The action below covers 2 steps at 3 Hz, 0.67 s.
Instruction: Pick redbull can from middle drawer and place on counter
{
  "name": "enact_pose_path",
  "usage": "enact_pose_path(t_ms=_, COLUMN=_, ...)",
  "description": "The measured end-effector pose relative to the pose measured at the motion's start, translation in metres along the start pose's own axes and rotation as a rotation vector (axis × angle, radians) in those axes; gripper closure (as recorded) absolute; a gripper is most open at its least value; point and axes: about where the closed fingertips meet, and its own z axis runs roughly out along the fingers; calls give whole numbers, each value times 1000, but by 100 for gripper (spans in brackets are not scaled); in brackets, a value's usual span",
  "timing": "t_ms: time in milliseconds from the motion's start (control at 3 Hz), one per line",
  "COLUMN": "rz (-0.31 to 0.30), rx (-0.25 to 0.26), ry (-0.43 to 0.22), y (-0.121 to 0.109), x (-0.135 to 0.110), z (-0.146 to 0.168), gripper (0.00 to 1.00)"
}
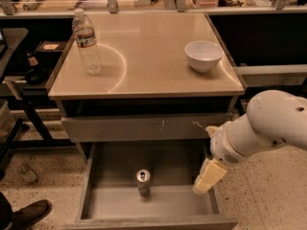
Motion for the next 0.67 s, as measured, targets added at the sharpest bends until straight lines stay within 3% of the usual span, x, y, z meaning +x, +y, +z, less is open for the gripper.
enact_pose_path(t_ms=333, rz=16, rx=-1, ry=-18, y=1, x=1, z=11, gripper=0)
enact_pose_path(t_ms=667, rz=59, rx=-1, ry=-90, y=1, x=0, z=61, gripper=0)
